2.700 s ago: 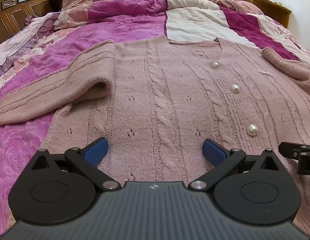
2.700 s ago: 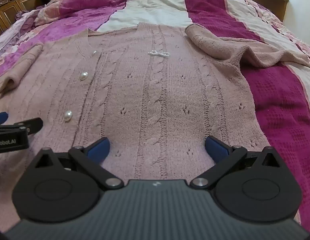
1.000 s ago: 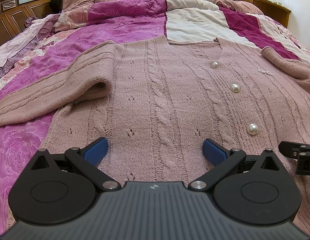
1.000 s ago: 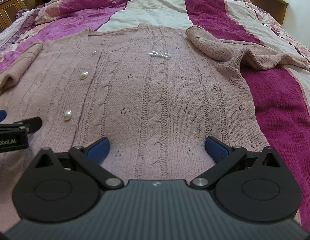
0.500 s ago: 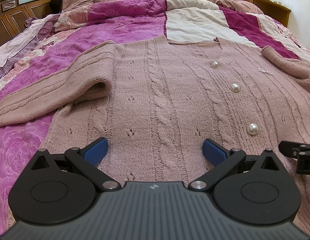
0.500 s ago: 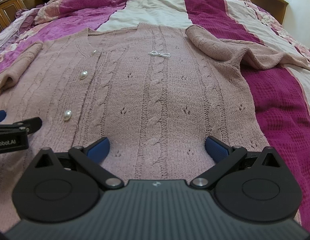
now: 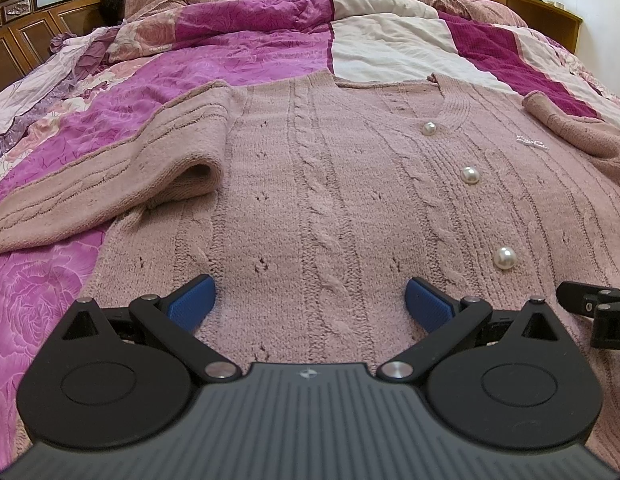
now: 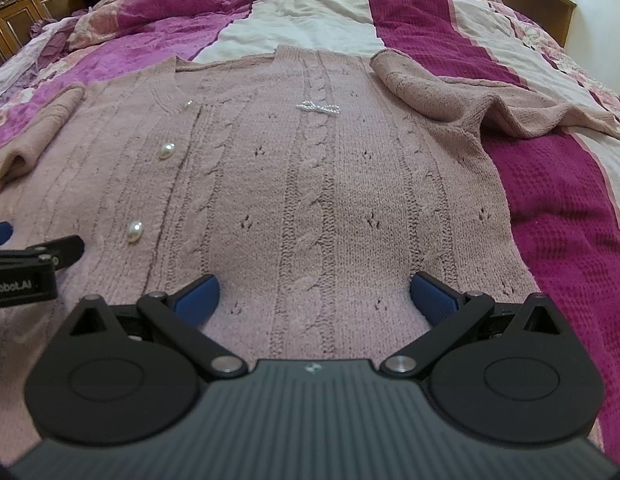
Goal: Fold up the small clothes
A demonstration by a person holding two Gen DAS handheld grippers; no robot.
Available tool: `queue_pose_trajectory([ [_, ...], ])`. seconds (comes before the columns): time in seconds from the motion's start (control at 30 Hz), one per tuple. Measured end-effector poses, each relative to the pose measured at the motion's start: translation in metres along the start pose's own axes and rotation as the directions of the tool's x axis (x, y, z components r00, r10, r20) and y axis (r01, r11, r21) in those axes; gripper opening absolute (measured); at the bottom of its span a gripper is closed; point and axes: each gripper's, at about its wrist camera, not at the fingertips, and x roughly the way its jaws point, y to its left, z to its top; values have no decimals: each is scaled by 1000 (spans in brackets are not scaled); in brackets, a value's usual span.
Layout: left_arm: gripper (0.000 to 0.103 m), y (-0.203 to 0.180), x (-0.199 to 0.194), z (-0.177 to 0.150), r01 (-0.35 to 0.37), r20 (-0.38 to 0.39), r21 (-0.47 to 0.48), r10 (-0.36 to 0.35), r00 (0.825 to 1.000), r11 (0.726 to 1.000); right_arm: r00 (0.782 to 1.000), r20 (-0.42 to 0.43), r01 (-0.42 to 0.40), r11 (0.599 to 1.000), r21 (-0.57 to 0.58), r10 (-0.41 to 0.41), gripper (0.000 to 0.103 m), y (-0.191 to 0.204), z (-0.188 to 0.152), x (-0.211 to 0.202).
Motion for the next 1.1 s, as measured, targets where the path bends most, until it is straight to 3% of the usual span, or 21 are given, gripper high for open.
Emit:
queue_pose_trajectory([
  [0.27,103,2,-5,14,18,-51,-4,-18,999,1000,999,9,-33,999,30,33,103,-6,1,-6],
  [0.53,103,-4,-42,25,61,-7,20,-60,998,998,993,59,-110,988,106,104,103,-22,11,-32],
  [0.77,103,-5,-59,49,60,-13,-27,-60,998,998,984,122,-153,974,169,133,103,-50,34,-50],
  [1.1,103,-1,-61,71,35,-14,-53,-35,999,998,981,178,-120,957,263,74,103,-111,67,-46],
])
